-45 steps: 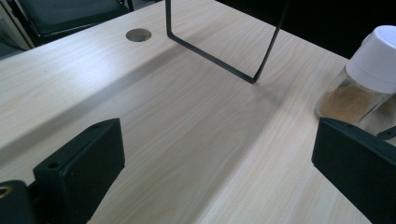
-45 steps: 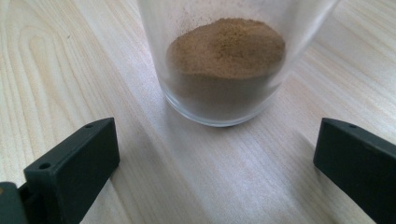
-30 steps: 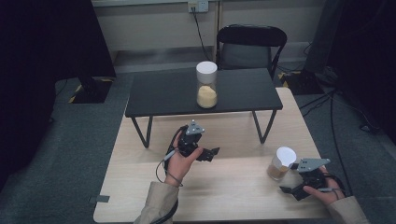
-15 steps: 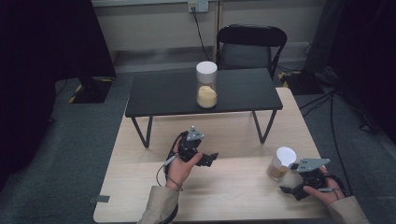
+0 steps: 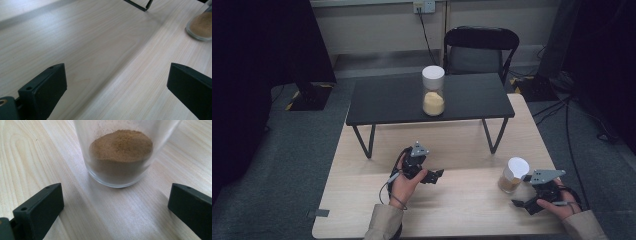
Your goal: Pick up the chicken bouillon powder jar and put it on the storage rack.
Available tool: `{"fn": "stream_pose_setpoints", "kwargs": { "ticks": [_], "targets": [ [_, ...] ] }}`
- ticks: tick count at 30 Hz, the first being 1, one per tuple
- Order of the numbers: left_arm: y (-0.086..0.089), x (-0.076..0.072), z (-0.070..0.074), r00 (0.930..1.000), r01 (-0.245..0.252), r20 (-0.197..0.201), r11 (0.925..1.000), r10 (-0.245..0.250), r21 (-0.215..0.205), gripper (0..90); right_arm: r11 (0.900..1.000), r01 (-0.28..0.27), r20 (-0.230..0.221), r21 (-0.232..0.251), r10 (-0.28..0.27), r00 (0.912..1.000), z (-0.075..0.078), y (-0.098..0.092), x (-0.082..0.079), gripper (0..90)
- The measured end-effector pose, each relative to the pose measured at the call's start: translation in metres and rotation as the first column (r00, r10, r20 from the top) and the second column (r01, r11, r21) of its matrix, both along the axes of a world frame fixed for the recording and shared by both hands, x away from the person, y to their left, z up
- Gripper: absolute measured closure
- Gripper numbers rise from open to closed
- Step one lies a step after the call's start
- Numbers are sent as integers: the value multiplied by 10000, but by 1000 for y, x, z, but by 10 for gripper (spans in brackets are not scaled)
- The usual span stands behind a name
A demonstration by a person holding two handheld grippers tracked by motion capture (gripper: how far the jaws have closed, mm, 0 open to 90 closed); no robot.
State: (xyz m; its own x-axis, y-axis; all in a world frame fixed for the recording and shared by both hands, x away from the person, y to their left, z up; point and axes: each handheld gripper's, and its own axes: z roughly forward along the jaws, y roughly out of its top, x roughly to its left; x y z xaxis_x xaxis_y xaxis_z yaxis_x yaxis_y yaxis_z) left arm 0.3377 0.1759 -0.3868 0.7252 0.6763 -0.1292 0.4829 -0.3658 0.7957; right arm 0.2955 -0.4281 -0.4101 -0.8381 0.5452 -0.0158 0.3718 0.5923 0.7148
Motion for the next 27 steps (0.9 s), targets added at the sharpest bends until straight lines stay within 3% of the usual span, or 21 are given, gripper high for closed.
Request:
{"fn": "stream_pose_setpoints", "kwargs": {
  "ticks": [27],
  "targets": [
    [5, -9, -23, 9993, 143, -339, 9998, -139, 100, 20, 10000, 2, -1, 0, -2, 10000, 0, 0, 0, 0]
  ]
}}
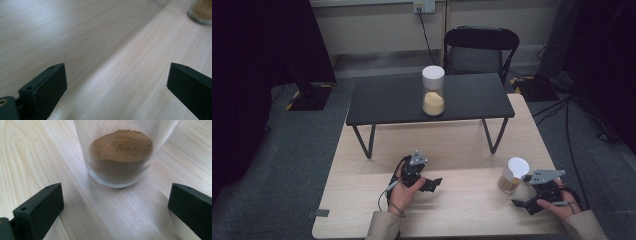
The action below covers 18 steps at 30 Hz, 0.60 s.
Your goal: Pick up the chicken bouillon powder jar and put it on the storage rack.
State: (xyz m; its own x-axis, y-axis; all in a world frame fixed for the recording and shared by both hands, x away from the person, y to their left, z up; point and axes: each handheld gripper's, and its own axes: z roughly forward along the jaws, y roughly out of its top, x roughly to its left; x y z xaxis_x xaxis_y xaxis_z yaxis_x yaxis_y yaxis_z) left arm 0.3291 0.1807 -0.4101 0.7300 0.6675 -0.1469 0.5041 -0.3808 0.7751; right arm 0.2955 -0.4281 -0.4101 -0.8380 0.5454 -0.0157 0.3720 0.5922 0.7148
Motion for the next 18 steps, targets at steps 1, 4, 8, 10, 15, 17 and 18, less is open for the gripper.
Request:
{"fn": "stream_pose_setpoints", "kwargs": {
  "ticks": [1, 4, 8, 10, 15, 17, 18],
  "targets": [
    [0, 0, -1, 10000, -1, -14, 10000, 1, 10, 20, 10000, -2, 3, -1, 2, 10000, 0, 0, 0, 0],
    [1, -1, -3, 9999, -54, -84, 10000, 55, 13, 20, 10000, -1, -2, 0, 1, 10000, 0, 0, 0, 0],
    [2, -2, -5, 9999, -46, -112, 10000, 46, 54, 21, 10000, -2, 2, 0, 2, 10000, 0, 0, 0, 0],
    [2, -2, -5, 9999, -32, -123, 10000, 33, 75, 21, 10000, -2, 2, -1, 2, 10000, 0, 0, 0, 0],
    [2, -3, -7, 9998, -23, -207, 9998, 26, 186, 21, 10000, -4, 2, -2, 4, 10000, 0, 0, 0, 0],
    [1, -4, -9, 9998, -25, -211, 9997, 30, 228, 22, 10000, -1, 1, -1, 1, 10000, 0, 0, 0, 0],
    [1, -5, -9, 9998, -28, -213, 9997, 33, 250, 22, 10000, -1, 1, 0, 1, 10000, 0, 0, 0, 0]
  ]
}}
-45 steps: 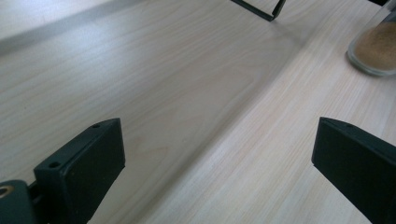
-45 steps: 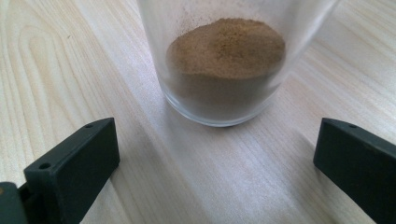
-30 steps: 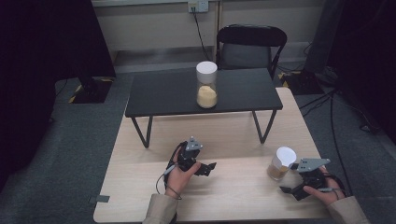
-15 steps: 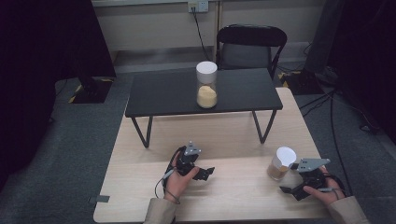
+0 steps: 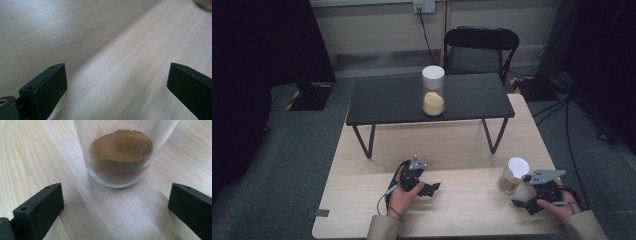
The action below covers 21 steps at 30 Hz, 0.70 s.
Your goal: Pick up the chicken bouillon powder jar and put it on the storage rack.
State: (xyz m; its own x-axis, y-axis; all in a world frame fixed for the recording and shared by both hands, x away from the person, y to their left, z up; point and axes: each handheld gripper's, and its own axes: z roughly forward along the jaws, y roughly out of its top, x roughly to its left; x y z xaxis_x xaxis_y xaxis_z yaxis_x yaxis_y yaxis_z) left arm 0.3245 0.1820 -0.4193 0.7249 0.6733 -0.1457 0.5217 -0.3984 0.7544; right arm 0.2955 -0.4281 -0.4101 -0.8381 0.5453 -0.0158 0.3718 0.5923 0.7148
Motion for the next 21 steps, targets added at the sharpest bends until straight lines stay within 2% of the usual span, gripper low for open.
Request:
{"fn": "stream_pose_setpoints", "kwargs": {
  "ticks": [17, 21],
  "targets": [
    [-7, -5, -1, 9992, 191, 347, 9978, -213, 632, 9, 10000, -1, -2, 1, 1, 10000, 0, 0, 0, 0],
    [-12, -7, 1, 9980, 335, 499, 9940, -388, 1038, 0, 10000, -3, -9, -2, 3, 10000, 0, 0, 0, 0]
  ]
}}
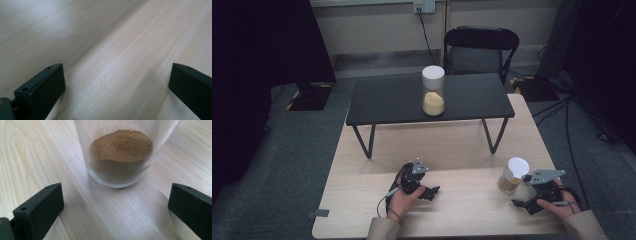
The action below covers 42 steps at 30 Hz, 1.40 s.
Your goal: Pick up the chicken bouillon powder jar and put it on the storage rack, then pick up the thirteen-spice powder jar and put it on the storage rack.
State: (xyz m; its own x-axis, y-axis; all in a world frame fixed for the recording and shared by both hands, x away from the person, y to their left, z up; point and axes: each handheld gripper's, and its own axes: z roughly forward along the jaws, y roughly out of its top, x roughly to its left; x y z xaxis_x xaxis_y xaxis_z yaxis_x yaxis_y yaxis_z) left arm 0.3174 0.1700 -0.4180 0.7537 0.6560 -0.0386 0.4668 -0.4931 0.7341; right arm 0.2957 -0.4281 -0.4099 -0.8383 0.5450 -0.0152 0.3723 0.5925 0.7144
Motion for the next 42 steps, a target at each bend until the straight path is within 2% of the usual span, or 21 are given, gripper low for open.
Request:
{"fn": "stream_pose_setpoints", "kwargs": {
  "ticks": [3, 27, 30, 34, 38, 42],
  "targets": [
    [-4, -2, 1, 9999, 50, 143, 9996, -54, 263, 0, 10000, -7, 0, -2, 7, 10000, 0, 0, 0, 0],
    [-4, -3, 1, 9999, 23, 156, 9997, -27, 261, 0, 10000, -23, -45, -87, 23, 10000, 2, 1, 2, 0],
    [-4, -3, 1, 9999, 22, 156, 9997, -26, 261, 0, 9998, 146, -37, -126, -147, 9999, 4, 3, 2, 22],
    [-4, -3, 0, 9999, 17, 158, 9997, -21, 257, 0, 9989, 341, -52, 315, -340, 9994, 5, -1, 3, 14],
    [-5, -3, 0, 9999, 8, 156, 9997, -12, 257, 0, 9984, 422, 118, 388, -426, 9990, 8, 0, 1, 12],
    [-5, -3, 1, 9999, 9, 156, 9997, -13, 259, 0, 9961, 519, 129, 713, -530, 9985, 10, -1, 0, 13]
  ]
}}
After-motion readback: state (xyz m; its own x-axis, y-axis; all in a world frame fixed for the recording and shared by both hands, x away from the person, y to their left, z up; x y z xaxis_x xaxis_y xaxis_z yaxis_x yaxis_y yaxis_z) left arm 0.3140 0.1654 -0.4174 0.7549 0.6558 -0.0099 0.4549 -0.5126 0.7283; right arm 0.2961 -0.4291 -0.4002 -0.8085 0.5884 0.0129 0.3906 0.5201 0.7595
